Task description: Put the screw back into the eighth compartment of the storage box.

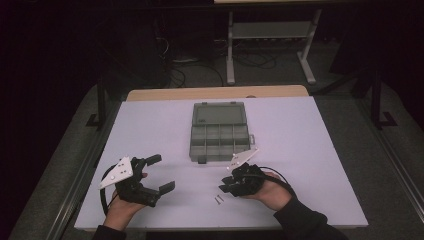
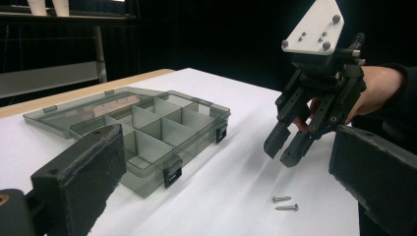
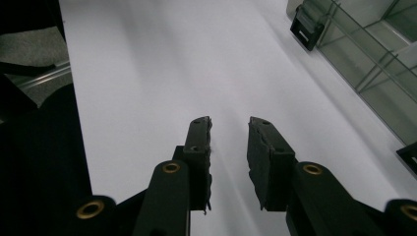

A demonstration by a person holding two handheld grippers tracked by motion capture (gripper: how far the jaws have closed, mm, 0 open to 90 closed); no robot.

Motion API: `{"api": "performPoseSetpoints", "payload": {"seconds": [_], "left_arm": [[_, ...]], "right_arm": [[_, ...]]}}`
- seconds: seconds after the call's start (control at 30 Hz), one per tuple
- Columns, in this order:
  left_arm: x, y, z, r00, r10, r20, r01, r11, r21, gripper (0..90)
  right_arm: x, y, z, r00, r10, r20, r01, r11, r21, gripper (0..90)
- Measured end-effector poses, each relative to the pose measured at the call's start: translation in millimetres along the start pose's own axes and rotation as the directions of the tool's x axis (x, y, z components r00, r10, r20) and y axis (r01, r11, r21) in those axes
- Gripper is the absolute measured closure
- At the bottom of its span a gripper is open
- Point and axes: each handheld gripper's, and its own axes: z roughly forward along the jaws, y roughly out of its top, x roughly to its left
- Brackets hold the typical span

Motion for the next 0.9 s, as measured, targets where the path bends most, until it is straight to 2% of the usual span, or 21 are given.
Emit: {"api": "performPoseSetpoints", "payload": {"seconds": [0.43,0.47,0.73,0.9], "left_arm": [[-0.6,-0.1,0.5,1.0,-0.005,-0.001,0.005,1.0,-0.004,0.1],[-0.6,-0.1,0.6,1.0,-0.005,-0.002,0.005,1.0,-0.004,0.1],[-0.5,-0.2,0.6,1.0,-0.003,-0.001,0.003,1.0,-0.002,0.1],[-0.7,-0.2,0.6,1.0,-0.005,-0.002,0.005,1.0,-0.004,0.1]], "right_arm": [[3.5,-3.6,14.3,0.9989,-0.041,-0.021,0.042,0.998,0.052,75.5],[3.0,-4.1,15.7,0.9981,-0.057,-0.021,0.058,0.997,0.058,75.9],[6.8,-6.2,26.2,0.9961,-0.083,-0.032,0.086,0.992,0.09,78.1],[8.6,-6.8,30.2,0.9957,-0.085,-0.035,0.088,0.991,0.102,78.8]]}}
